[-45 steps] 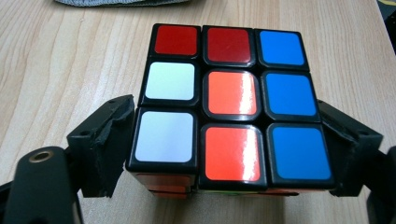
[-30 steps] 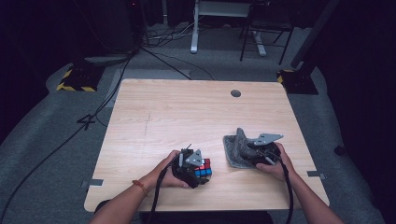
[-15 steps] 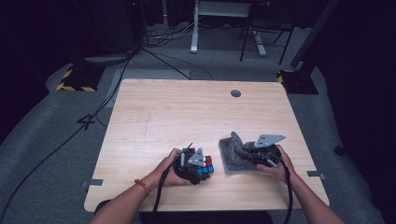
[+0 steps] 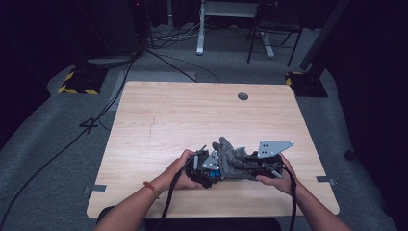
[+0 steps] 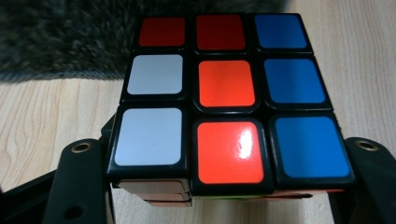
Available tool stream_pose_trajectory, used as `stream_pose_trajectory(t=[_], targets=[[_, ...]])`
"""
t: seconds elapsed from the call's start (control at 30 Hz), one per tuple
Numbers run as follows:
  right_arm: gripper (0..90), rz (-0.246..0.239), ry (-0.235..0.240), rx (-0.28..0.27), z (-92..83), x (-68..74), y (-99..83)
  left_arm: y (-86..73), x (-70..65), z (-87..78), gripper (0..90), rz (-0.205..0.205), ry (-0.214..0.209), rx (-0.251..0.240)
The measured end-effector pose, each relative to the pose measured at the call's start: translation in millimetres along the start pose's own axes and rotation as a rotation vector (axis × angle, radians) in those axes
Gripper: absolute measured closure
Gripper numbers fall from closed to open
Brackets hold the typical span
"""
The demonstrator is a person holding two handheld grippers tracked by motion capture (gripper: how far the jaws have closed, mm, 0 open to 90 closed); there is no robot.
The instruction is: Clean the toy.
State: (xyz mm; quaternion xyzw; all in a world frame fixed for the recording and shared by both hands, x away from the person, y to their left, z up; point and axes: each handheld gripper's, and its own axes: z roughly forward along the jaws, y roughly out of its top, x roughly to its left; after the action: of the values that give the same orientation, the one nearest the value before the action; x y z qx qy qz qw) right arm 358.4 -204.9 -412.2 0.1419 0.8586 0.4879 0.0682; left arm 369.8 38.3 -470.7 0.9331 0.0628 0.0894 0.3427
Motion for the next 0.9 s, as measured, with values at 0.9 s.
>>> stream_pose_trajectory(t=[0.9], targets=[[76.2,-0.06,-0.174,0.151,31.6,-2.5,-5.6,1.8,3.3,-10.2,33.7,-0.004,0.015,-0.009]])
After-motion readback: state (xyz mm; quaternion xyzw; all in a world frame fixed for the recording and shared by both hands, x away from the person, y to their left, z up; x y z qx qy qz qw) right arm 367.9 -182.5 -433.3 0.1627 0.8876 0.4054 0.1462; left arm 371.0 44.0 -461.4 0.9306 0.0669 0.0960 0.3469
